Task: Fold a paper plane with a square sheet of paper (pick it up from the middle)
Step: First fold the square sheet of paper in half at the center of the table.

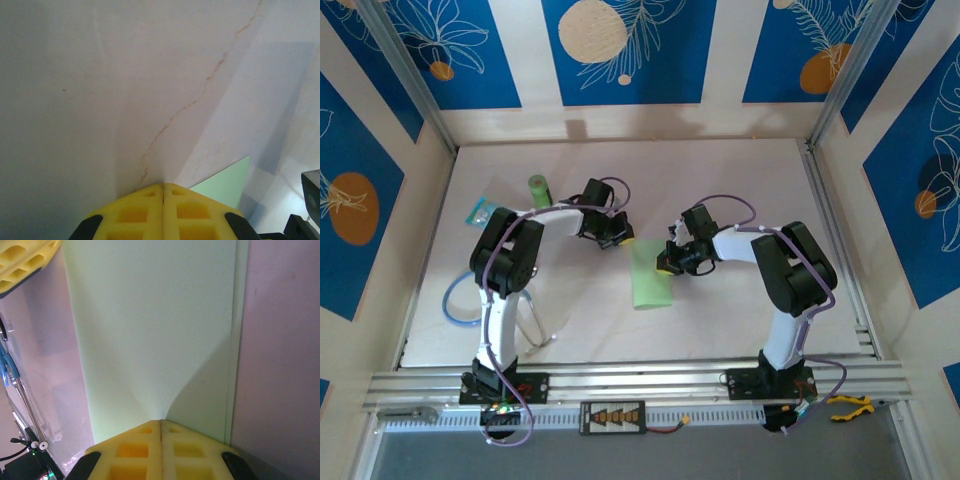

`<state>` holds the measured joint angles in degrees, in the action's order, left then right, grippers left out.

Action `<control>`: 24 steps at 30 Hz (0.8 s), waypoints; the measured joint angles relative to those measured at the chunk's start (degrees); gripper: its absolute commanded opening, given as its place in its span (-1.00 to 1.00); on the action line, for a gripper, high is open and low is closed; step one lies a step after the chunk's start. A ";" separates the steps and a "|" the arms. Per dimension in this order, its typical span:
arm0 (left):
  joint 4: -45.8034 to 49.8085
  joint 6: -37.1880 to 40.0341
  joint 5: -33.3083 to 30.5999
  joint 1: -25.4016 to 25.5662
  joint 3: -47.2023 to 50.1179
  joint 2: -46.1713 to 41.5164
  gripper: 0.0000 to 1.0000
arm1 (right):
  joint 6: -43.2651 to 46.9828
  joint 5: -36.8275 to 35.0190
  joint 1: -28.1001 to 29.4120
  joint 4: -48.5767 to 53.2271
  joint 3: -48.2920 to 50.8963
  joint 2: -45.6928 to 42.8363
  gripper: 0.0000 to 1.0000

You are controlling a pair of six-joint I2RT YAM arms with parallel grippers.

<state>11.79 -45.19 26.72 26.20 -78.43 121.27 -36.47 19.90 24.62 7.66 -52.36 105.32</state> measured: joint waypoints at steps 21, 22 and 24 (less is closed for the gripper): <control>3.89 5.14 -3.50 2.80 3.28 -13.03 -0.85 | -0.22 0.22 -0.11 -0.61 0.33 -0.09 -1.00; 2.25 4.98 -2.14 3.69 5.14 -14.36 -0.85 | -0.28 0.24 -0.13 -0.66 0.37 -0.11 -1.00; -0.85 4.26 0.48 5.53 8.66 -15.98 -0.85 | -0.46 0.24 -0.13 -0.66 0.37 -0.11 -1.00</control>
<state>10.94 -40.93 27.20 31.73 -69.78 105.30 -36.93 20.14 24.49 7.01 -51.99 105.21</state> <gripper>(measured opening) 0.077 0.057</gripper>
